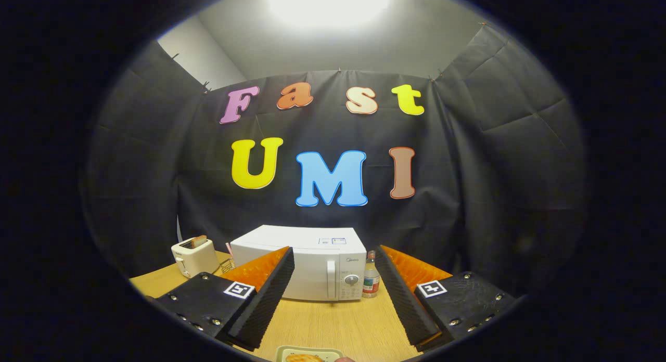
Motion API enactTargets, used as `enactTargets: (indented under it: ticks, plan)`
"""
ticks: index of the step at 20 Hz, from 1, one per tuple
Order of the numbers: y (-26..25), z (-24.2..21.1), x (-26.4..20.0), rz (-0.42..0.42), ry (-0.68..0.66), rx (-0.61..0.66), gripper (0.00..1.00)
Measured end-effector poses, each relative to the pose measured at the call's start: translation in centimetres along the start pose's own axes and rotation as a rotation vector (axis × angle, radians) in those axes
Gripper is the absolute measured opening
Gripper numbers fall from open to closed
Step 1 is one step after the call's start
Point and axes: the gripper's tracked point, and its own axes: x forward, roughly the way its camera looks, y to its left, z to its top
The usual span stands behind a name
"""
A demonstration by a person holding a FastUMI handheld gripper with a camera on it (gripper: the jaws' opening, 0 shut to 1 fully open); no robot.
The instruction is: Open the microwave, put the food inside, and close the microwave door.
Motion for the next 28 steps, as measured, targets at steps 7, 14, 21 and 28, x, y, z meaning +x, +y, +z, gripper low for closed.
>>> enactTargets:
  ticks: [7,14,21,28]
  plan:
    - [0.4,0.3,1.4,0.009,-0.009,0.011,0.98]
    - [1.1,-1.1,5.0,0.02,0.009,0.019,0.98]
    - [1.8,-4.5,11.2,0.039,0.051,0.024,0.98]
    - [1.1,-10.8,17.5,0.035,0.134,-0.01,0.98]
